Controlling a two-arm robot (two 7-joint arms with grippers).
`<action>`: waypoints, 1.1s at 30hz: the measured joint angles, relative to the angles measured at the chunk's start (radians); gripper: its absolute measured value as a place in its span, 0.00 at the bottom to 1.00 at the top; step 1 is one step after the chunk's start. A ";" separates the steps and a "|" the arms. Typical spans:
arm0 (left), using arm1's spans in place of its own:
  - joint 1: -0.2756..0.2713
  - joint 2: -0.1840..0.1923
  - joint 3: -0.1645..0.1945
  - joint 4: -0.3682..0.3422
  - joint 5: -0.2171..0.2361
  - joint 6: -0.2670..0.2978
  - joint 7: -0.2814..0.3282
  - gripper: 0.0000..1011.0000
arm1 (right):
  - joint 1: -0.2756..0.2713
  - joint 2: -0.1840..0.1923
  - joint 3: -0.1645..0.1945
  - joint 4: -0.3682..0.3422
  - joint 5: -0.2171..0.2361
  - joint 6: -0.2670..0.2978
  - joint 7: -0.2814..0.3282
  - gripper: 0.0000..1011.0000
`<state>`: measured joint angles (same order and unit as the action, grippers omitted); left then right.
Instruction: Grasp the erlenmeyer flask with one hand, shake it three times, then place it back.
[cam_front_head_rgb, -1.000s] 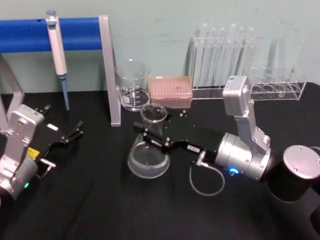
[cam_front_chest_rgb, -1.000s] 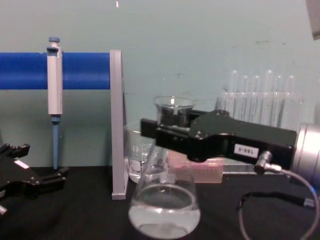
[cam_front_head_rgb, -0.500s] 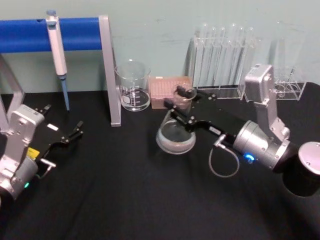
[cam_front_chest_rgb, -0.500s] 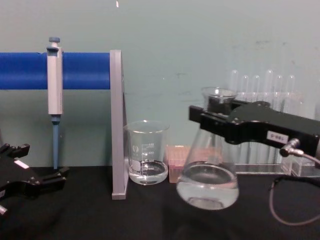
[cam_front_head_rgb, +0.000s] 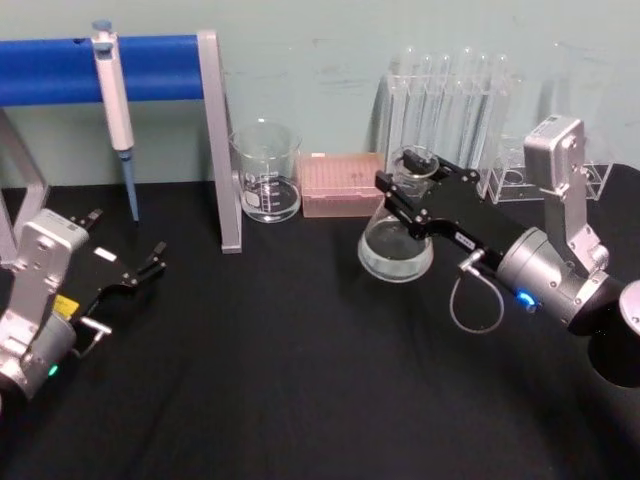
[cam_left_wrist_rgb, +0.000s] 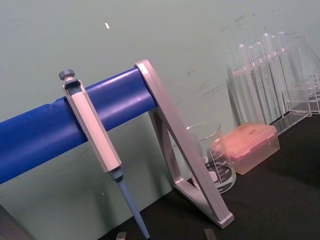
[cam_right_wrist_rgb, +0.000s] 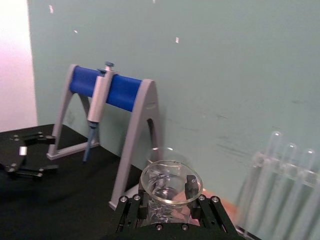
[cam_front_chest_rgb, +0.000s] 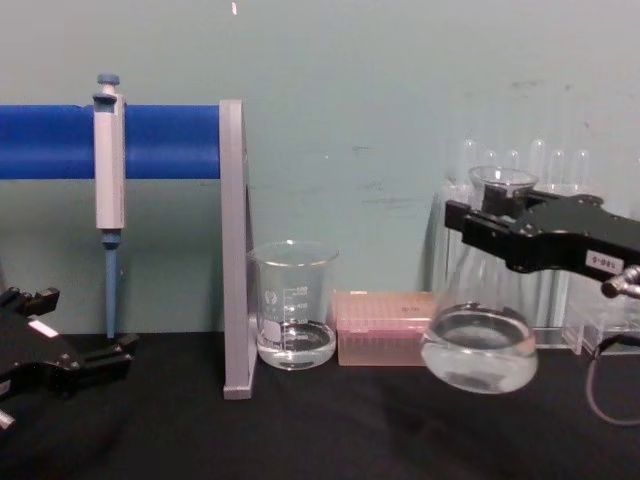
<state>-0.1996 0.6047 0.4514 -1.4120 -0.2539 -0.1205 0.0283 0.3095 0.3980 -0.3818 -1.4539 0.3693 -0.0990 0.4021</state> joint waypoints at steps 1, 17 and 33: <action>0.000 0.000 0.000 0.000 0.000 0.000 0.000 0.99 | -0.001 -0.002 0.006 0.003 -0.007 0.001 -0.007 0.45; 0.000 0.000 0.000 0.000 0.000 0.000 0.000 0.99 | -0.010 -0.026 0.061 0.019 -0.056 0.016 -0.045 0.45; 0.000 0.000 0.000 0.000 0.000 0.000 0.000 0.99 | -0.014 -0.057 0.076 0.019 -0.081 0.029 -0.028 0.45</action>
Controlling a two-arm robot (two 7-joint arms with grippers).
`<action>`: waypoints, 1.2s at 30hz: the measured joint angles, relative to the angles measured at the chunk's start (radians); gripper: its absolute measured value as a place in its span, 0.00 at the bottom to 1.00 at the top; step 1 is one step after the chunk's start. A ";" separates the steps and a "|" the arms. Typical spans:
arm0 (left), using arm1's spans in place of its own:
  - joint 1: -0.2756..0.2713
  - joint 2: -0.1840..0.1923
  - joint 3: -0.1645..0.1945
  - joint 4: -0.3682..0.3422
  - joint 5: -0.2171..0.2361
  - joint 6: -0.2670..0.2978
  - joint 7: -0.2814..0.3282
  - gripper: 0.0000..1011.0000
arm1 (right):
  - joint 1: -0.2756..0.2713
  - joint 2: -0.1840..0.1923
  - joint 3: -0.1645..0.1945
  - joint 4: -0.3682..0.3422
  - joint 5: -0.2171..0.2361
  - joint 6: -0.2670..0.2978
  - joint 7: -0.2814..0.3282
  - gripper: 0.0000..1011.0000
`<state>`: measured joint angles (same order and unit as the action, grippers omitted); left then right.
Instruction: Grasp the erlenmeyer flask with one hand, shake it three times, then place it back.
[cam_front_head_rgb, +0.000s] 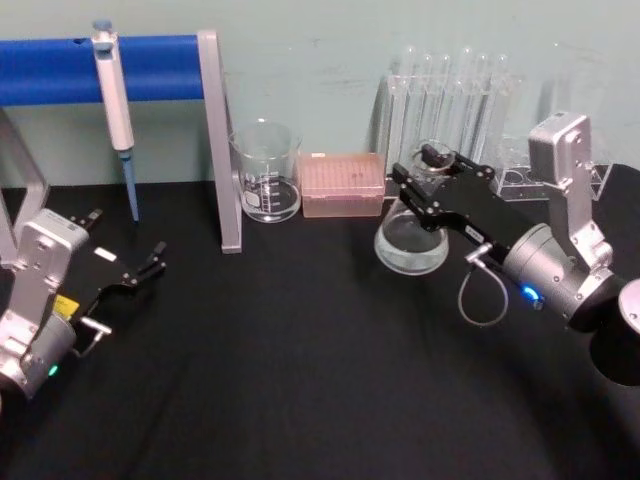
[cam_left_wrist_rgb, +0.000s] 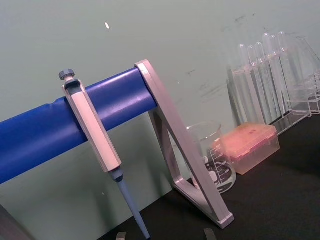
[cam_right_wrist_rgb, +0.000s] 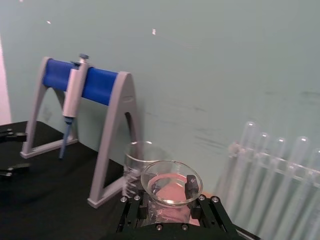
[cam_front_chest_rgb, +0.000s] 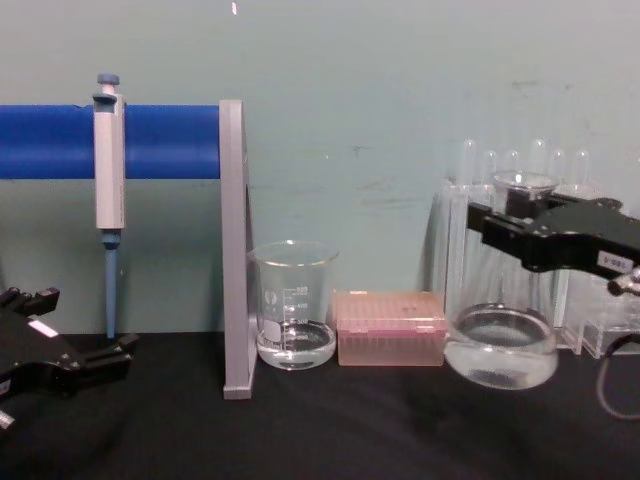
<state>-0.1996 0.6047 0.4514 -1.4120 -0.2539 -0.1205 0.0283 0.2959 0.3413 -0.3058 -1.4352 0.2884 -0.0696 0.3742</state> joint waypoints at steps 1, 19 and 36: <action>0.000 0.000 0.000 0.000 0.000 0.000 0.000 0.99 | 0.000 -0.003 -0.003 -0.002 0.000 0.001 0.006 0.45; 0.000 0.000 0.000 0.000 0.000 0.000 0.000 0.99 | 0.008 -0.019 -0.099 -0.038 0.035 0.016 0.111 0.45; 0.000 0.000 0.000 0.000 0.000 0.000 0.000 0.99 | 0.016 0.009 -0.200 -0.078 0.095 0.026 0.212 0.45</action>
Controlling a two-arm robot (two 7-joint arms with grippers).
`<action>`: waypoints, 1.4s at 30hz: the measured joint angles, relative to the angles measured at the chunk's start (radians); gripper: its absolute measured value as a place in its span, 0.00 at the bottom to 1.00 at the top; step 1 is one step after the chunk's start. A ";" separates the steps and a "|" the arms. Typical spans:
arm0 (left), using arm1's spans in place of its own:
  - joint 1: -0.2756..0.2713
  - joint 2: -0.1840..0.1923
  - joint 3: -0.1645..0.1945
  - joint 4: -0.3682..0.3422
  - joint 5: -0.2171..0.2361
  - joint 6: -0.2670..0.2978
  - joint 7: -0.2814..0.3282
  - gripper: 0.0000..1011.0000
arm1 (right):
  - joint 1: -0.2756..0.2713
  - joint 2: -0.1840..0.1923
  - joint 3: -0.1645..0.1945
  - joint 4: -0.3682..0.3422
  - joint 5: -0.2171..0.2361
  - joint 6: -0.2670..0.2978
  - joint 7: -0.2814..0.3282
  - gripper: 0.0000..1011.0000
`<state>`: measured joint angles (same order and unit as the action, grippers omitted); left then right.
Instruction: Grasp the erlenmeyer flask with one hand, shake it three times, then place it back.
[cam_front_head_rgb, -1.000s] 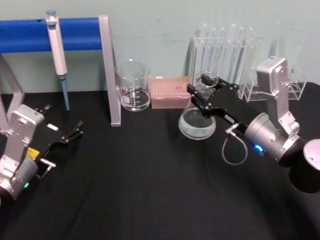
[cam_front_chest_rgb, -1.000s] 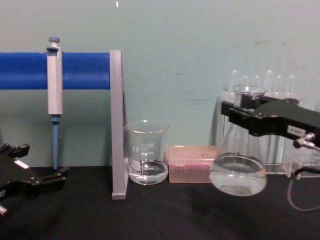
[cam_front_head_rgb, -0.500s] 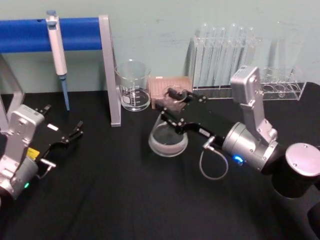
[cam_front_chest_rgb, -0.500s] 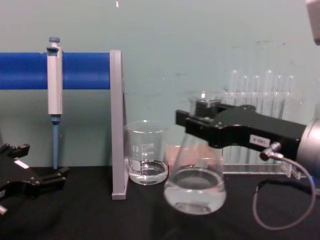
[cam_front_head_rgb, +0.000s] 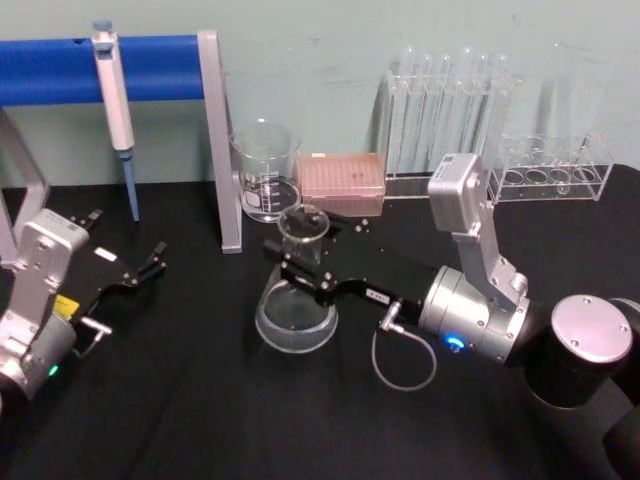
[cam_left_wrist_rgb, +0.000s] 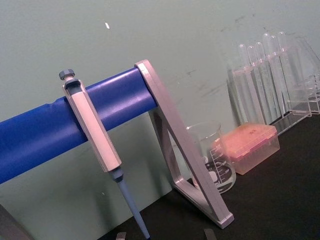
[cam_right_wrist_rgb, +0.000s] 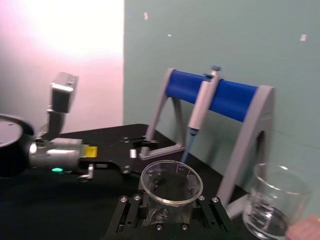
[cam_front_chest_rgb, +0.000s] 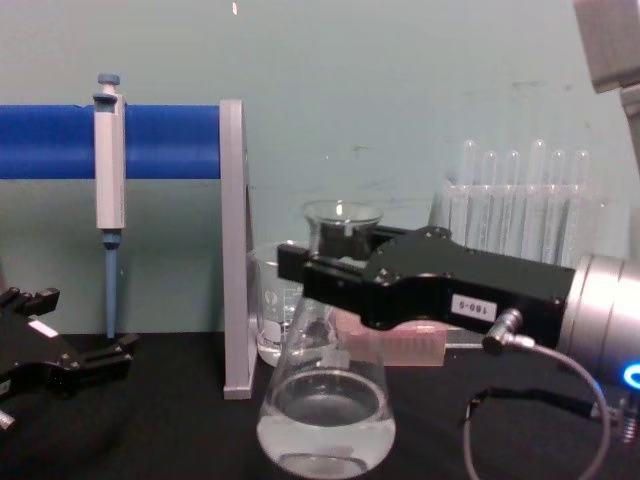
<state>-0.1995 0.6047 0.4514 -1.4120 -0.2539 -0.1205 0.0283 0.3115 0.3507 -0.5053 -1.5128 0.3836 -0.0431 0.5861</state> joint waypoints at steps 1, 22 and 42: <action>0.000 0.000 0.000 0.000 0.000 0.000 0.000 0.99 | 0.001 0.002 -0.004 -0.001 0.002 0.000 0.004 0.45; 0.000 0.000 0.000 0.000 0.000 0.000 0.000 0.99 | 0.015 0.032 -0.025 0.001 0.016 -0.021 -0.030 0.45; 0.000 0.000 0.000 0.000 0.000 0.000 0.000 0.99 | 0.012 0.028 0.090 0.055 -0.055 -0.044 -0.163 0.45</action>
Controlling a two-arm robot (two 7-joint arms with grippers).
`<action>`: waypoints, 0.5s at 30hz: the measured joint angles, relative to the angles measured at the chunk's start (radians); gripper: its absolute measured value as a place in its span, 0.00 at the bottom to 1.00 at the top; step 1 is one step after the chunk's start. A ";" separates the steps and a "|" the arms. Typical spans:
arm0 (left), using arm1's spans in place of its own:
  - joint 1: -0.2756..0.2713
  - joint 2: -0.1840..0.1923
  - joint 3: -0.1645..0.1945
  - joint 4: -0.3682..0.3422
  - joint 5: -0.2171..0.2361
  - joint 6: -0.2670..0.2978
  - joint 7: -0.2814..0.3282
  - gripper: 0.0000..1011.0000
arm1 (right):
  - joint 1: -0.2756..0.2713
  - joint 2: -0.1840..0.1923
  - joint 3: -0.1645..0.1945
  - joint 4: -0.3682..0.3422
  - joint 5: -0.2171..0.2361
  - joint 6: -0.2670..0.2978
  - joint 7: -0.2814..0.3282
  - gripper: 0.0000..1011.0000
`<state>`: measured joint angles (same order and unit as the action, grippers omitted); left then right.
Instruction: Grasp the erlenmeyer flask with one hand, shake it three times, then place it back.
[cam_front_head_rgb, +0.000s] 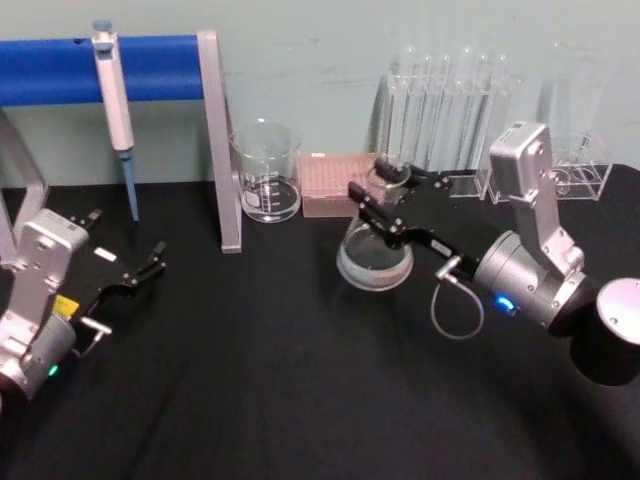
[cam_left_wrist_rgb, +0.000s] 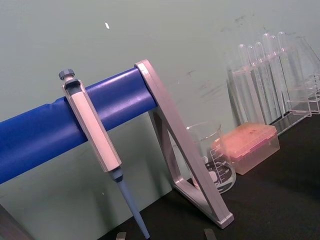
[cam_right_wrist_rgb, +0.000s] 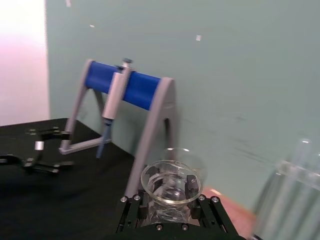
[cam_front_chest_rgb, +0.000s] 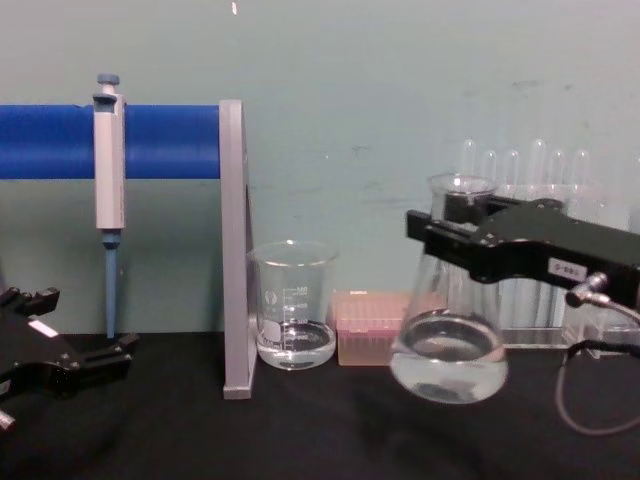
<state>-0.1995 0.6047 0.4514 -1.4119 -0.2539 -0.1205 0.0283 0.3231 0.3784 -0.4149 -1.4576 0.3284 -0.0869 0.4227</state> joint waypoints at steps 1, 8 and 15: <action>0.000 0.000 0.000 0.000 0.000 0.000 0.000 0.99 | 0.000 -0.001 0.005 0.002 -0.003 0.000 -0.004 0.45; 0.000 0.000 0.000 0.000 0.000 0.000 0.000 0.99 | -0.001 -0.008 0.049 0.028 -0.030 -0.001 -0.044 0.45; 0.000 0.000 0.000 0.000 0.000 0.000 0.000 0.99 | -0.001 -0.016 0.083 0.048 -0.054 -0.002 -0.074 0.45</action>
<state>-0.1995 0.6047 0.4514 -1.4119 -0.2539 -0.1205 0.0283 0.3218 0.3622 -0.3317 -1.4098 0.2748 -0.0885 0.3487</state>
